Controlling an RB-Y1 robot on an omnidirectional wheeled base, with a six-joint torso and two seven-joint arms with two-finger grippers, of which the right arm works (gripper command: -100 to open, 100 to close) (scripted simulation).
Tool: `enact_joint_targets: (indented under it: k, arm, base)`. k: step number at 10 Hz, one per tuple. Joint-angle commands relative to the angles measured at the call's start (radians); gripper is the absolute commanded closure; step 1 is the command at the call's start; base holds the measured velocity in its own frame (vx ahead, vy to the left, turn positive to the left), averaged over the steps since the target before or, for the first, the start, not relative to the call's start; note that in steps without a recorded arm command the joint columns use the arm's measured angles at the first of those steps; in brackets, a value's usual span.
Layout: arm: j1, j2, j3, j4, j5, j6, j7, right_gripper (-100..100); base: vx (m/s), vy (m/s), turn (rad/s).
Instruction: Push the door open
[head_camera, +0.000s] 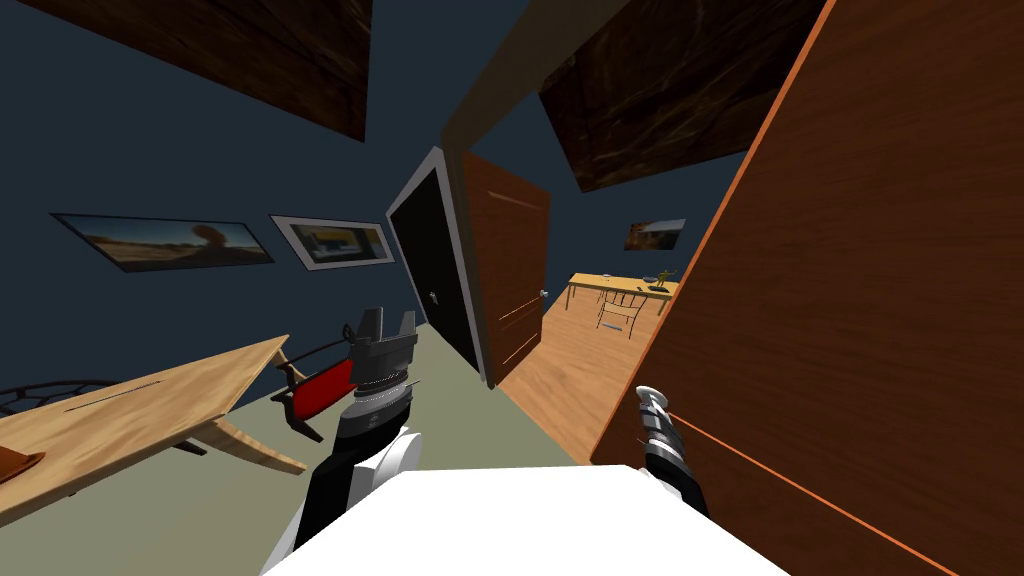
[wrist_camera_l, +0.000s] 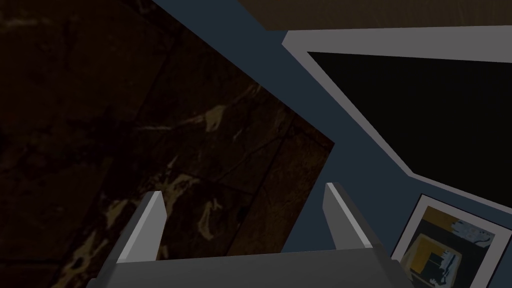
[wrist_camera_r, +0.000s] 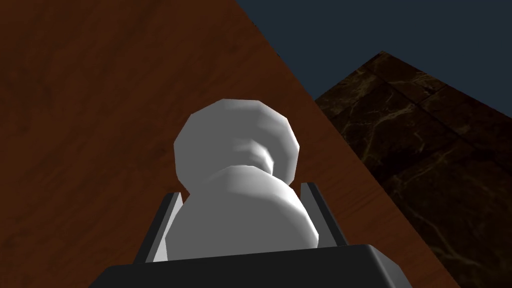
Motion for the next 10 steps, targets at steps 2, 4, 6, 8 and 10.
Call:
enact_joint_targets:
  k: [2,4,6,8,10]
  arm:
    - [-0.006,0.002,-0.004,-0.001,-0.02,-0.007,-0.074,100]
    - [-0.01,0.004,-0.003,0.002,-0.028,-0.011,-0.122,100]
    - [-0.014,0.006,-0.003,0.004,-0.036,-0.014,-0.167,100]
    - [-0.019,0.009,-0.002,0.007,-0.045,-0.018,-0.209,100]
    - [-0.023,0.011,-0.001,0.009,-0.054,-0.022,-0.252,100]
  base:
    - [0.032,-0.032,-0.017]
    - [0.036,-0.028,-0.013]
    - [0.03,-0.025,-0.013]
    - [0.028,-0.026,-0.01]
    - [0.029,-0.024,-0.011]
